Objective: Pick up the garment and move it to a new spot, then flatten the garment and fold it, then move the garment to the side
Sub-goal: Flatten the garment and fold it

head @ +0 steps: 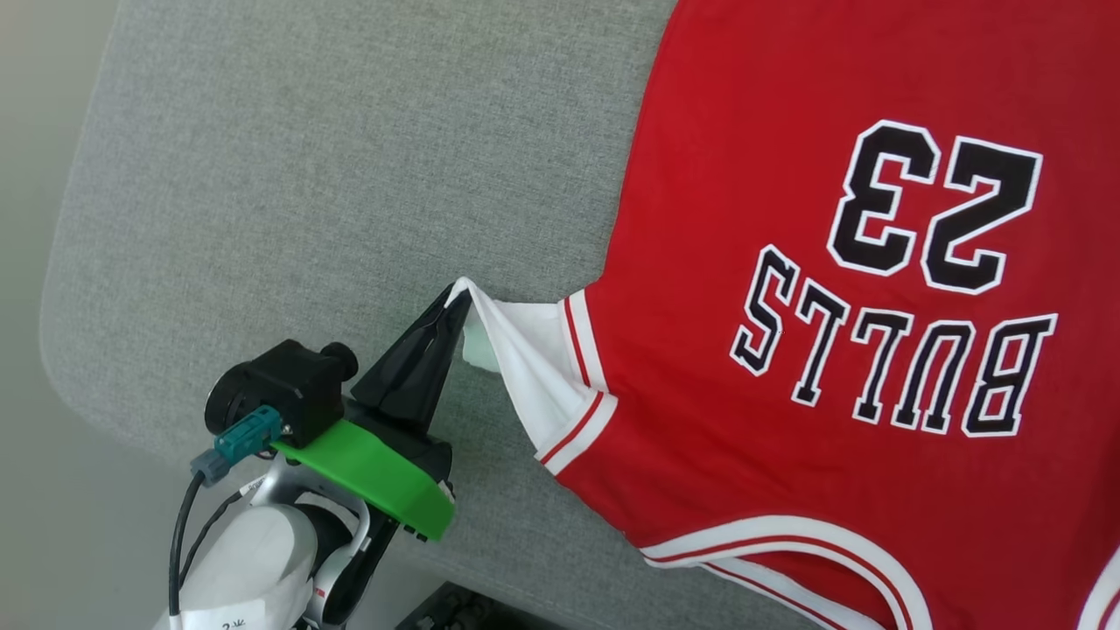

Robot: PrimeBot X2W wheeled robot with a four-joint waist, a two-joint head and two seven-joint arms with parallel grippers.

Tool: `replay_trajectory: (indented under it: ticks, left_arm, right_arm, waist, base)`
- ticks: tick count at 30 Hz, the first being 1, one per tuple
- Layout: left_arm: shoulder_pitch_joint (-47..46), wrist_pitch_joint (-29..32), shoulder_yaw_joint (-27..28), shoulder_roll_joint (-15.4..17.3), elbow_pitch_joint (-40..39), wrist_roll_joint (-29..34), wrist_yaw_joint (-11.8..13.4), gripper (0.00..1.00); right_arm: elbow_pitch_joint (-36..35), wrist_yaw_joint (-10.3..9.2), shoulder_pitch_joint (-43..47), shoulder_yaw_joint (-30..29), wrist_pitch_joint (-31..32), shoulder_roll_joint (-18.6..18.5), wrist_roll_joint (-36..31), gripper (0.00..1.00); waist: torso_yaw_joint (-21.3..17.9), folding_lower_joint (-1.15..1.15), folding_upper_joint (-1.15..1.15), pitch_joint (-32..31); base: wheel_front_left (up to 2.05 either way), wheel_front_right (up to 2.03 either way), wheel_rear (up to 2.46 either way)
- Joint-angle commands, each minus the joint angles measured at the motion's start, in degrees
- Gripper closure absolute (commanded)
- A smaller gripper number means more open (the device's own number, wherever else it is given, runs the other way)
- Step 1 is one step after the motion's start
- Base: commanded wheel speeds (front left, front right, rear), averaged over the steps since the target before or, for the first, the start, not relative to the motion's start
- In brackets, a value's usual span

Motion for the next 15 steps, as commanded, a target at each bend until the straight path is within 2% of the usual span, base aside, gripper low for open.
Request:
replay_trajectory:
  ticks: [1,4,5,6,7,15]
  left_arm:
    - [-1.3,-0.5,0.1,-0.3,0.3,0.2,-0.2,1.0]
    - [-1.3,-0.9,0.1,-0.5,0.6,0.1,-0.1,1.0]
    - [-1.3,-1.0,0.1,-0.4,0.8,0.1,-0.1,1.0]
    - [-1.3,-1.1,0.1,-0.4,0.9,0.1,-0.1,1.0]
    - [-1.4,-1.1,0.0,-0.4,1.0,0.1,-0.1,1.0]
    - [-1.5,-1.2,-0.2,-0.3,1.6,0.0,0.0,1.0]
  right_arm:
    - [0.5,-0.04,0.0,0.8,-0.2,0.6,-0.3,0.0]
    - [0.8,-0.04,0.8,2.5,0.1,0.3,-0.1,0.0]
    - [1.0,-0.04,1.2,2.8,0.4,0.1,0.0,0.35]
    - [1.0,-0.04,1.5,3.3,0.7,-0.2,0.0,0.84]
    - [1.1,-0.04,1.8,3.7,0.9,-0.5,0.1,1.0]
    - [1.1,-0.04,3.6,5.0,0.4,-2.2,1.5,1.0]
  waist:
    - [0.9,-0.01,0.0,1.0]
    - [1.1,-0.01,0.0,1.1]
    - [1.1,-0.01,0.0,1.2]
    - [1.1,-0.01,0.0,1.2]
    - [1.2,-0.01,0.0,1.2]
    - [0.9,-0.01,0.0,-0.2]
  base:
    - [0.0,0.0,0.0]
    - [0.0,0.0,0.0]
    - [0.0,0.0,0.0]
    - [0.0,0.0,0.0]
    - [0.0,0.0,0.0]
    - [0.0,0.0,0.0]
